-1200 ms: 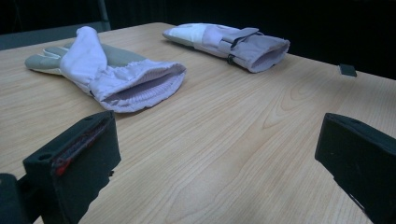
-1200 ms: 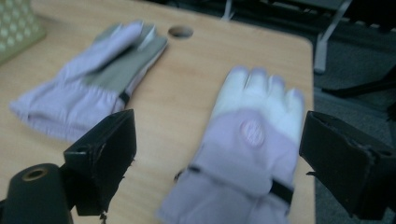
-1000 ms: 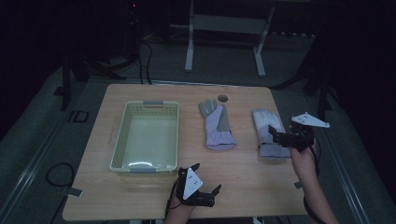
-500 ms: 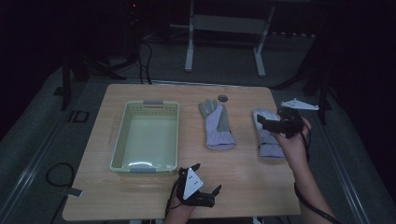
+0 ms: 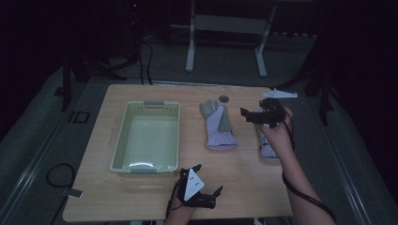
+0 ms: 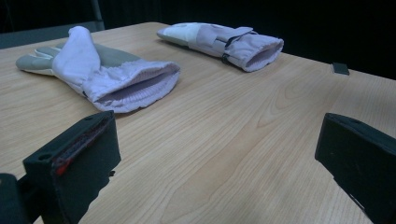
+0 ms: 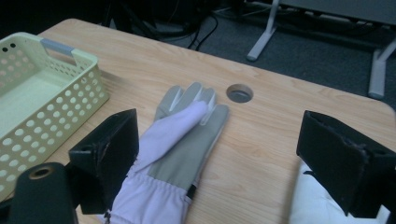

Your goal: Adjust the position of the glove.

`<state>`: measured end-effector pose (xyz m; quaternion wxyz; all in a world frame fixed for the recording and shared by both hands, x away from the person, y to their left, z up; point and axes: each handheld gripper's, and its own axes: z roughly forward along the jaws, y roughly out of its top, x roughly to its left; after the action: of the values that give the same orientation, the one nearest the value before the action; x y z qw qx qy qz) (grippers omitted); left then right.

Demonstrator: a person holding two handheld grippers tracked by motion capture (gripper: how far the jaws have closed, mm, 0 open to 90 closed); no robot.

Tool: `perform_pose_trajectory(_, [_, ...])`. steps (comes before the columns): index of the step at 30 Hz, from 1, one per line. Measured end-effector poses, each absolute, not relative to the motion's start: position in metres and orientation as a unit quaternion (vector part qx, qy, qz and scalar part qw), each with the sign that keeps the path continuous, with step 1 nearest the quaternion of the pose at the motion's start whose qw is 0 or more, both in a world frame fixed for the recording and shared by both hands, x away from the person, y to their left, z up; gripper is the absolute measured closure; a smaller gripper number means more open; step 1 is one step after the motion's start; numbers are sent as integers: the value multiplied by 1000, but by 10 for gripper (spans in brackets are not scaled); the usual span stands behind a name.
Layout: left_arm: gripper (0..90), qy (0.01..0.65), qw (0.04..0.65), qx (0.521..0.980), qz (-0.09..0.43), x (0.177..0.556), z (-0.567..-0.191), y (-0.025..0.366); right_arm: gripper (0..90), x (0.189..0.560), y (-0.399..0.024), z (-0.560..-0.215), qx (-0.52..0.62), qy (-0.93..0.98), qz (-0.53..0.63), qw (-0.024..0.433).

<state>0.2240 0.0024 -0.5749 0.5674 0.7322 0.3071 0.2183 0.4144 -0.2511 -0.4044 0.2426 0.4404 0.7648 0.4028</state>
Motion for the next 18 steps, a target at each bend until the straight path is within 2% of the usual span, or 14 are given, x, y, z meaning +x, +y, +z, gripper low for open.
perform_pose_trajectory(18, [2, 303, 570, 732, 217, 223, -575, 2, 147, 460, -206, -434, 428, 794, 378, 210])
